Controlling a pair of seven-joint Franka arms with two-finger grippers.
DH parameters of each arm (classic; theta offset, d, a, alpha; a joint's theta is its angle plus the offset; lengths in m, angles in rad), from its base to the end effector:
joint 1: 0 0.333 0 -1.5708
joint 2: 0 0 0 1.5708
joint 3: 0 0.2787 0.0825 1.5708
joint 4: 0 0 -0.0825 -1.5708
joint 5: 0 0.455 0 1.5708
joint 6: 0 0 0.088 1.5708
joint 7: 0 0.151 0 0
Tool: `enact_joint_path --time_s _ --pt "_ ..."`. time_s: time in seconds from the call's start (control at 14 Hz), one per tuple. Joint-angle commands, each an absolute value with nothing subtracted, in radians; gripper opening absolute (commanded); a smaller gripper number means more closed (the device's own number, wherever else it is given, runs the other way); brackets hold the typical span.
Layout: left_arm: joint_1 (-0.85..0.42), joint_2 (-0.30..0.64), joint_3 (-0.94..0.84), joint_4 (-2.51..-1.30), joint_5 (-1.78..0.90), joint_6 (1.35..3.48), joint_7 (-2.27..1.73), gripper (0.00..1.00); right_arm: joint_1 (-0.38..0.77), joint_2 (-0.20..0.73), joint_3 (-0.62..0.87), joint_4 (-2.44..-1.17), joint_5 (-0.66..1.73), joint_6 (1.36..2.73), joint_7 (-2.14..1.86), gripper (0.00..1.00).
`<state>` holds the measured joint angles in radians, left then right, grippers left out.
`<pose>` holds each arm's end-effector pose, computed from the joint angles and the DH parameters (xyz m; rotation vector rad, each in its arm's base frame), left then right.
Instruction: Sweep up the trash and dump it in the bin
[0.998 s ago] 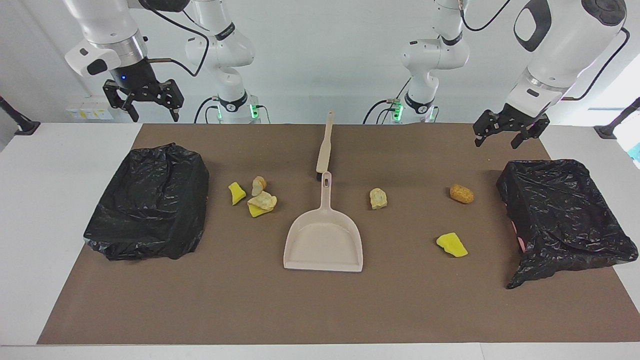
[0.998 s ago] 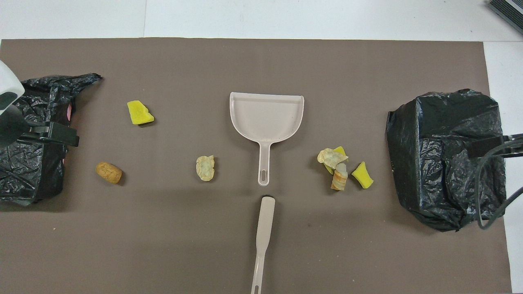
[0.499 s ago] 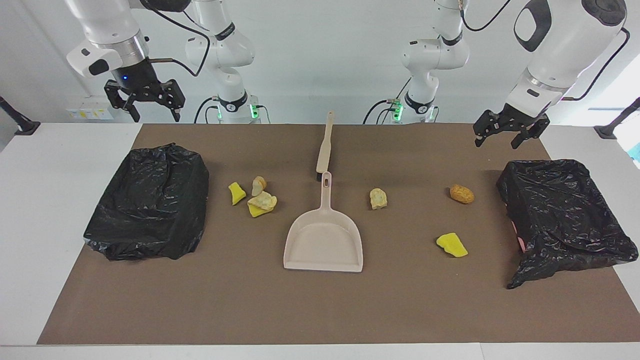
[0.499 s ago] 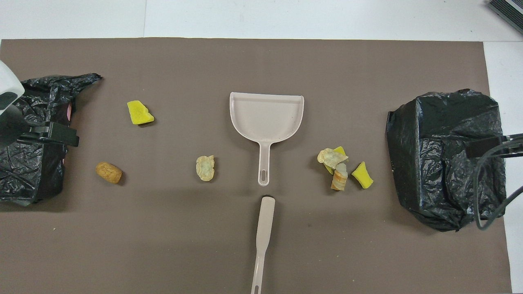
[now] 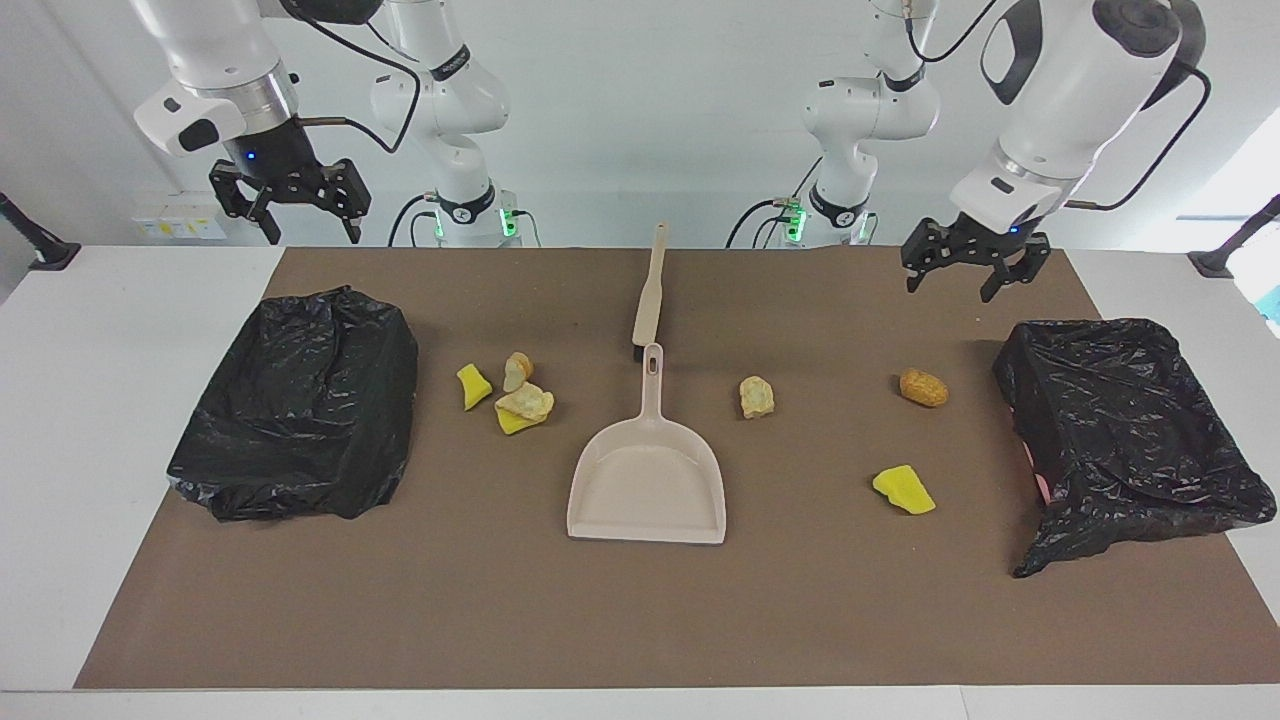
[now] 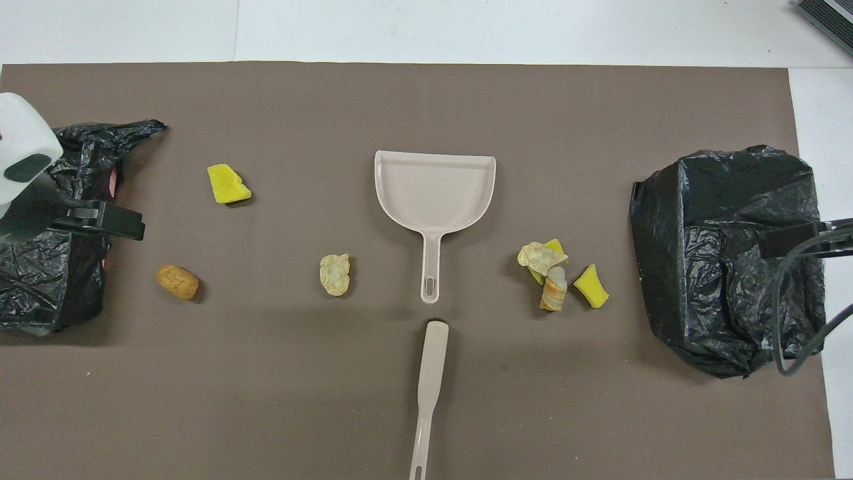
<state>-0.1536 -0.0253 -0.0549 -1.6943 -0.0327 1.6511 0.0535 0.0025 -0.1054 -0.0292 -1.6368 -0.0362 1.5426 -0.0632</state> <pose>0.6071 -0.1335 0.4987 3.0857 -0.4019 -0.0316 0.5934 -0.0220 0.5692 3.1075 0.0550 0.0150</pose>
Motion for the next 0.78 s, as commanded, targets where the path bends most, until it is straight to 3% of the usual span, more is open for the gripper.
enact_joint_path --time_s 0.0,0.36,0.71 --pt "-0.247 -0.09 -0.046 -1.81 -0.029 1.729 0.016 1.0 -0.008 -0.114 -0.026 -1.643 -0.014 1.536 -0.089 1.0" --pt "-0.481 -0.112 -0.046 -1.934 -0.029 1.787 -0.109 1.0 -0.011 -0.115 -0.026 -1.637 -0.02 1.464 -0.092 1.0" --pt "-0.676 -0.146 -0.046 -2.092 -0.029 1.881 -0.247 1.0 -0.011 -0.136 -0.025 -1.675 -0.037 1.479 -0.1 1.0"
